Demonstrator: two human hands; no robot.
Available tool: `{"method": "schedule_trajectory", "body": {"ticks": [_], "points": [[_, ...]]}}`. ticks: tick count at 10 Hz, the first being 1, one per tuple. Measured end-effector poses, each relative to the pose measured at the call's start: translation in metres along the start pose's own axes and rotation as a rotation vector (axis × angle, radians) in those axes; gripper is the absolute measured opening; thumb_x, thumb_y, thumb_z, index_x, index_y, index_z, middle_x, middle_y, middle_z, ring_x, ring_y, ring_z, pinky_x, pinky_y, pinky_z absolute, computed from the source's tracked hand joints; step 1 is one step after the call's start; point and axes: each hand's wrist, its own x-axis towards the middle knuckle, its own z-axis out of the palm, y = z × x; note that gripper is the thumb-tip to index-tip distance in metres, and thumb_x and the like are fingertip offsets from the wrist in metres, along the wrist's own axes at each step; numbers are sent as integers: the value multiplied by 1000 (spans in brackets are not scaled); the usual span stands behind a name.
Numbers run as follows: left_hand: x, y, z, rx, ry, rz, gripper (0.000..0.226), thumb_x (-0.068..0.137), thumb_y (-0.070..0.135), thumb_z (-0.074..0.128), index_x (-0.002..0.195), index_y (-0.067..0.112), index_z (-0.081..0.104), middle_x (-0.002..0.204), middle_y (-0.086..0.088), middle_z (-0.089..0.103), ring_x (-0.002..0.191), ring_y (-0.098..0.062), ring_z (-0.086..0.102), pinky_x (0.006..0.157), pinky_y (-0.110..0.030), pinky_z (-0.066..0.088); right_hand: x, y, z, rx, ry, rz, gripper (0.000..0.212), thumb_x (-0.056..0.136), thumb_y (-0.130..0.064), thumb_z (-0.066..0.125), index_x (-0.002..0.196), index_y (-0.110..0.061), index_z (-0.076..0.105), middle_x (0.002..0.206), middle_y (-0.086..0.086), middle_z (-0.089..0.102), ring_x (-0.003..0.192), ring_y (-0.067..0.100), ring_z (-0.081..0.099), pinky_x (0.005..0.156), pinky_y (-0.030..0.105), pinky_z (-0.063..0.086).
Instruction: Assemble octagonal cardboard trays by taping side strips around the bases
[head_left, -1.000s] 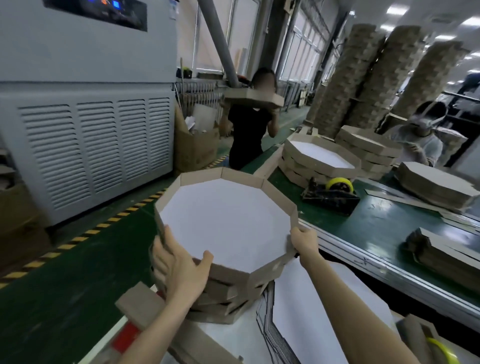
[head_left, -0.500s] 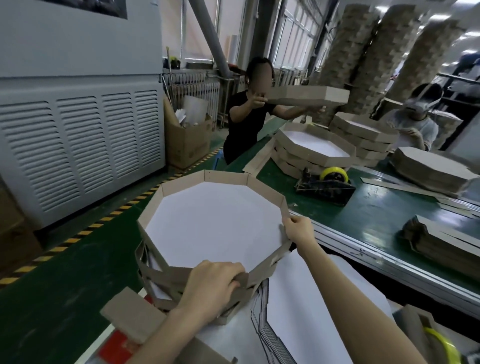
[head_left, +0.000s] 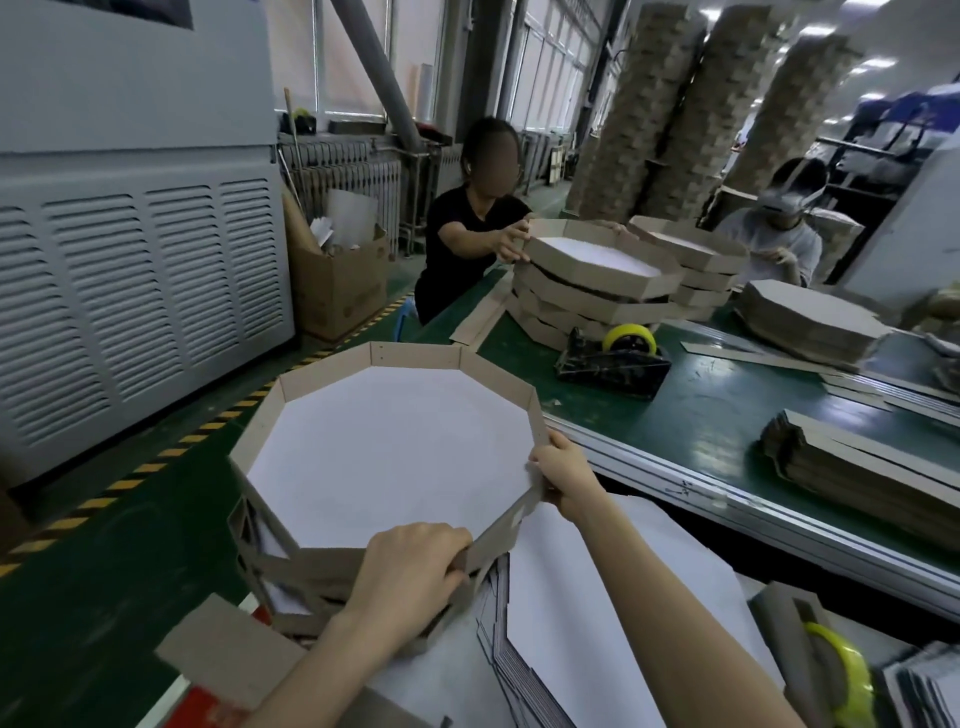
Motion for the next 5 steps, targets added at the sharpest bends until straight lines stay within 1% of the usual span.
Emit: {"method": "schedule_trajectory", "body": {"ticks": [1, 2, 3, 4, 5], "points": [[-1, 1, 1, 20, -5, -4, 6, 90, 31, 50, 90, 25, 48, 96, 7, 59, 96, -16, 54, 65, -31, 38, -5, 4, 4, -24, -7, -54, 52, 95, -5, 39, 145, -20, 41, 121, 8, 61, 96, 30, 62, 79, 44, 55], [-2, 3, -2, 27, -11, 1, 6, 92, 32, 50, 92, 25, 49, 99, 9, 58, 99, -15, 52, 66, -31, 37, -13, 8, 6, -16, -6, -77, 44, 97, -13, 40, 141, -19, 45, 120, 10, 61, 95, 29, 60, 71, 39, 52], [-7, 4, -1, 58, 21, 35, 11, 94, 33, 48, 105, 31, 49, 104, 11, 59, 103, -16, 53, 70, -30, 33, -26, 14, 2, 41, -13, -77, 31, 101, -27, 46, 130, -19, 51, 109, 2, 61, 92, 22, 59, 82, 42, 53], [-13, 10, -1, 72, 100, 92, 49, 98, 32, 43, 144, 35, 29, 136, 13, 48, 123, -13, 45, 96, -30, 33, -44, 23, -6, 74, -34, -67, 27, 104, -35, 45, 126, -21, 53, 112, 0, 60, 100, 22, 60, 87, 41, 54], [-36, 15, -11, 109, 179, 189, 65, 93, 37, 54, 152, 28, 28, 154, 10, 33, 136, -10, 39, 109, -31, 32, -75, 38, -20, 32, -21, -112, 25, 104, -31, 46, 122, -19, 58, 114, 3, 66, 100, 23, 67, 88, 40, 55]]}}
